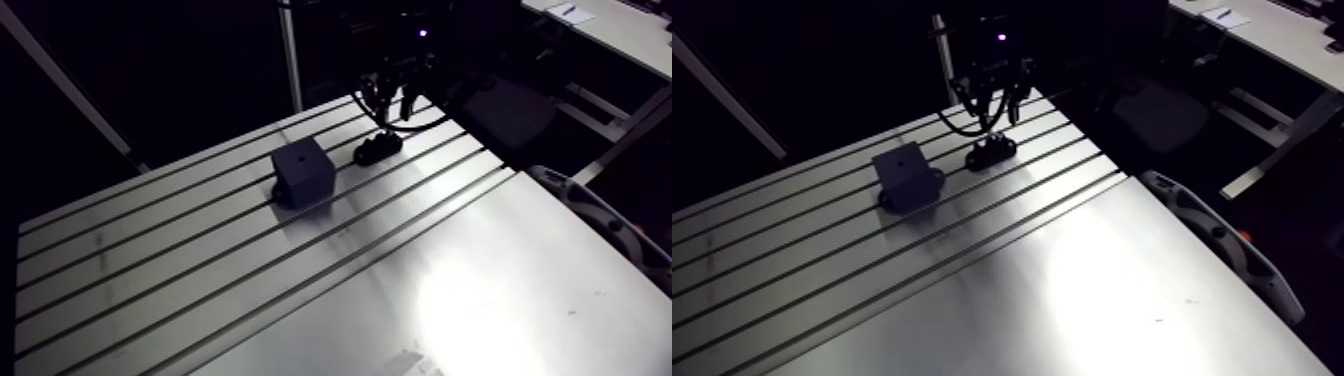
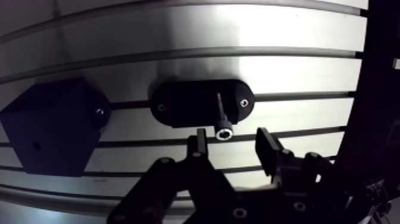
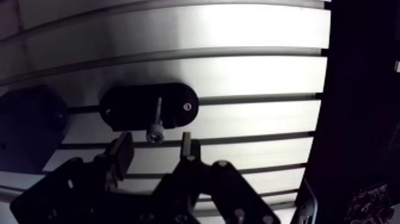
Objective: Pick up the M10 bolt and insert it into the hole until fully seated.
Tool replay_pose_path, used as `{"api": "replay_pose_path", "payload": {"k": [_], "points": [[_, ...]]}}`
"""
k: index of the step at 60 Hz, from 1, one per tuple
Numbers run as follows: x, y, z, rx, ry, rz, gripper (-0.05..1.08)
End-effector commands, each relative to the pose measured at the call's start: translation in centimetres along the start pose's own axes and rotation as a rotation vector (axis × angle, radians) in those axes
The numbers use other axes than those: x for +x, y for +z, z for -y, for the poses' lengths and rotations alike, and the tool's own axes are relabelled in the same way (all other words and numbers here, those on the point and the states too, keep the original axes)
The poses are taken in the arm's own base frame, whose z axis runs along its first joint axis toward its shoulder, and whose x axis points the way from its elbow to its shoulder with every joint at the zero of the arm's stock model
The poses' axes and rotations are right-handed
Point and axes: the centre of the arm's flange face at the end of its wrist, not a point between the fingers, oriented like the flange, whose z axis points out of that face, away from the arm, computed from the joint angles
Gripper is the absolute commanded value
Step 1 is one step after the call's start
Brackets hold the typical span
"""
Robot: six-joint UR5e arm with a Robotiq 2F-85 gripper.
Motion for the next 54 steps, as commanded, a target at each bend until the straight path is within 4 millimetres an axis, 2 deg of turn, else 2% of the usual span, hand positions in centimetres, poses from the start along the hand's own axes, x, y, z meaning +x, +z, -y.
{"api": "replay_pose_path", "payload": {"k": [1, 8, 13, 46, 54], "points": [[0.0, 0.2, 0.1, 0.0, 0.0, 0.001, 0.47], [0.0, 0.3, 0.1, 0.001, 0.0, 0.003, 0.47], [0.2, 1.1, 0.1, 0.007, -0.001, 0.013, 0.47], [0.4, 1.1, 0.2, 0.007, -0.001, 0.011, 0.49], [0.6, 1.9, 0.1, 0.012, 0.0, 0.021, 0.49]]}}
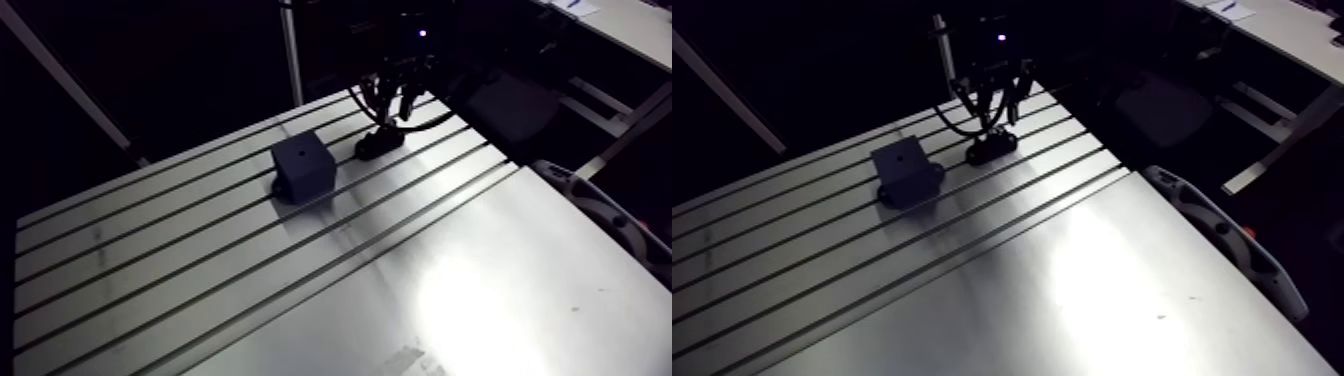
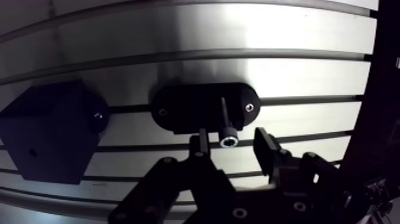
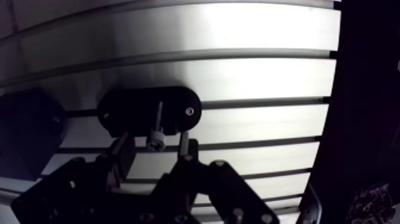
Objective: Pick up the M10 bolt and insert it into the hole until fully seated.
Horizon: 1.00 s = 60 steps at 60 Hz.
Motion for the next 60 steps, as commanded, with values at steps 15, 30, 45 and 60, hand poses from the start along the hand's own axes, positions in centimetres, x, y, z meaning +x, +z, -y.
{"api": "replay_pose_path", "payload": {"k": [15, 30, 45, 60], "points": [[0.47, 0.57, -0.09, 0.004, 0.003, 0.004, 0.5], [0.55, 0.43, -0.15, 0.002, 0.004, 0.002, 0.51], [0.51, 0.57, 0.0, 0.004, 0.003, 0.004, 0.53], [0.57, 0.35, -0.04, 0.002, 0.001, 0.0, 0.56]]}}
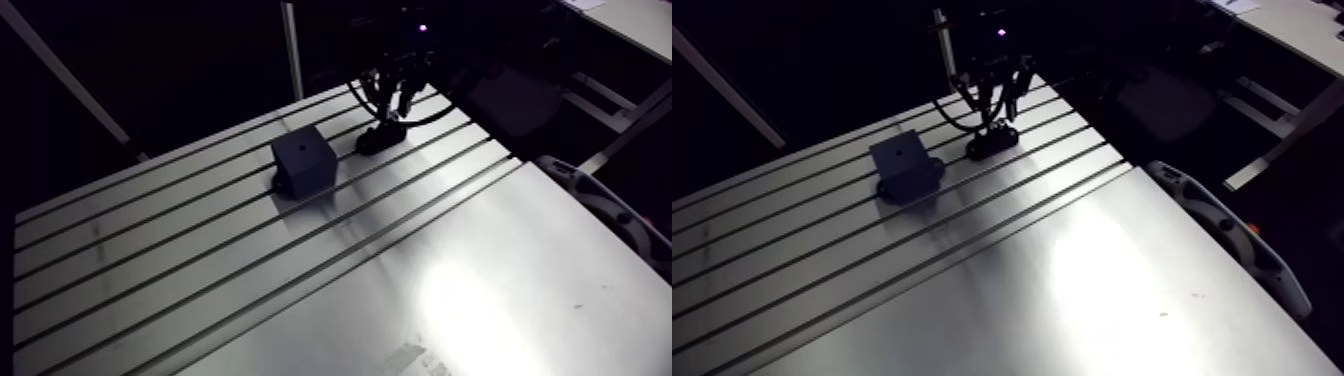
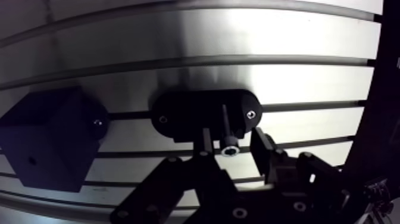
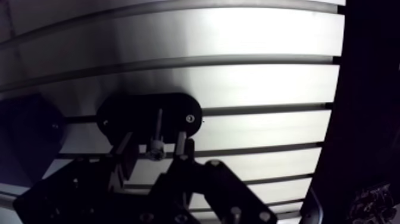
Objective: Pick up the M10 bolt and insert it into the hole until fully seated.
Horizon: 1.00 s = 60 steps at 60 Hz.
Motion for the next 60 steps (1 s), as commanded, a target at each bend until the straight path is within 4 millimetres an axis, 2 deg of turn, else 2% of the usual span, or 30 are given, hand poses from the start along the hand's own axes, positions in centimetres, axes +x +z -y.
{"api": "replay_pose_path", "payload": {"k": [1, 60], "points": [[0.02, -0.16, -0.02, -0.001, -0.002, -0.003, 0.56], [-0.2, -0.05, 0.06, -0.003, -0.004, 0.005, 0.63]]}}
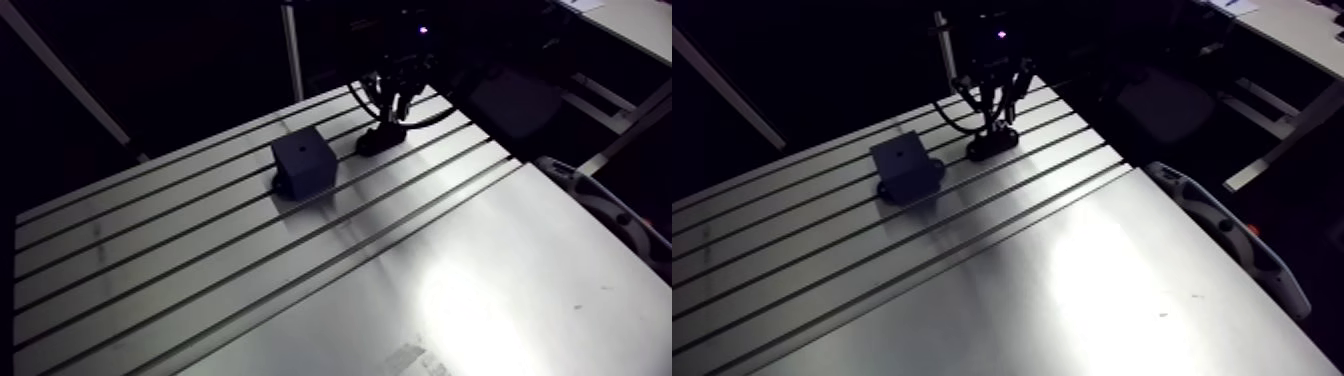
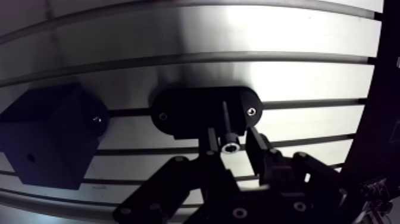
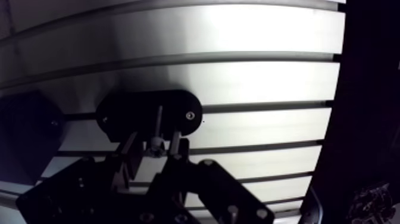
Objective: Pick up the M10 bolt and insert it into the hole until fully seated.
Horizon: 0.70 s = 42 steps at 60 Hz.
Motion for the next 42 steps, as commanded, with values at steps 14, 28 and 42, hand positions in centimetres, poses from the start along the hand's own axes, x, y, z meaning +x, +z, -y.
{"api": "replay_pose_path", "payload": {"k": [14, 28, 42], "points": [[0.02, -0.11, -0.04, -0.003, -0.002, -0.001, 0.64], [0.05, -0.18, -0.05, -0.001, -0.002, -0.002, 0.66], [0.01, -0.08, 0.0, 0.001, -0.002, 0.0, 0.67]]}}
